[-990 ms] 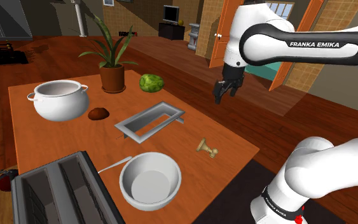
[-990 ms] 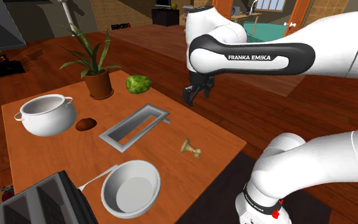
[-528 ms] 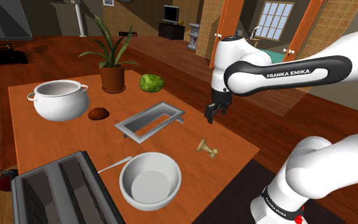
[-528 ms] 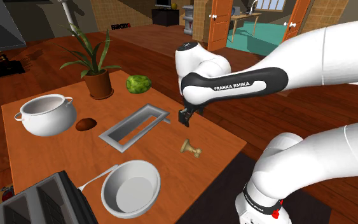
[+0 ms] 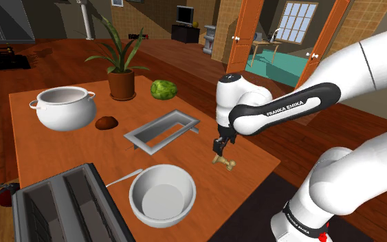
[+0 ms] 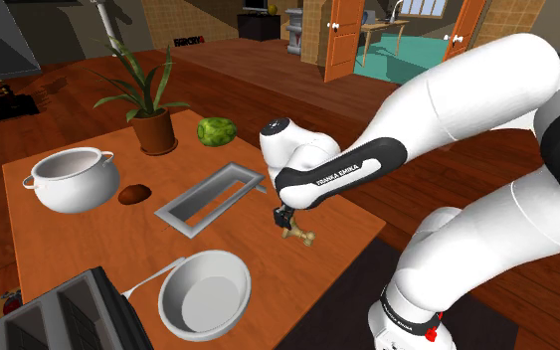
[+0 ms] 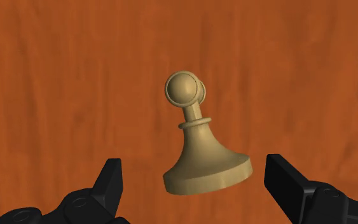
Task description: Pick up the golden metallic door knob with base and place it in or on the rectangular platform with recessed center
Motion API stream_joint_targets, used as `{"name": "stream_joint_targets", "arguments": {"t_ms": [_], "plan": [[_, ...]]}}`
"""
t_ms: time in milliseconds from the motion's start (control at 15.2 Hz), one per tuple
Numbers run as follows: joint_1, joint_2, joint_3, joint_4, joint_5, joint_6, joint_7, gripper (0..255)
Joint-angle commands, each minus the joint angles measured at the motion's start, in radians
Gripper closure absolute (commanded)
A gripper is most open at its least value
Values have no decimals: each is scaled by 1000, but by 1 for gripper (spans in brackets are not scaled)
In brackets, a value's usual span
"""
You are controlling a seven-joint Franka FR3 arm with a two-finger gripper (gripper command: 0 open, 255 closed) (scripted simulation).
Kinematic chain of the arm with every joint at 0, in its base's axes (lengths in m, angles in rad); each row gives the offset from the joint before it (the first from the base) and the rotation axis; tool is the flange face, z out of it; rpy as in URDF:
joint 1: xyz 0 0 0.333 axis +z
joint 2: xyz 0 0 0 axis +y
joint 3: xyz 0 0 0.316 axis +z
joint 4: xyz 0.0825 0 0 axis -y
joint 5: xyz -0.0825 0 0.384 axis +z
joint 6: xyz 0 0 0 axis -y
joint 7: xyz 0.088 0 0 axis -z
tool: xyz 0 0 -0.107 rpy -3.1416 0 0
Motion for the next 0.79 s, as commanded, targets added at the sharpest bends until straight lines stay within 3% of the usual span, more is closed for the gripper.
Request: {"name": "stream_joint_targets", "arguments": {"t_ms": [0,528,726], "plan": [[-4,59,13,-19,-23,59,16,0],[-34,149,16,-66,-77,190,50,0],[-37,156,16,-69,-82,200,54,0]]}}
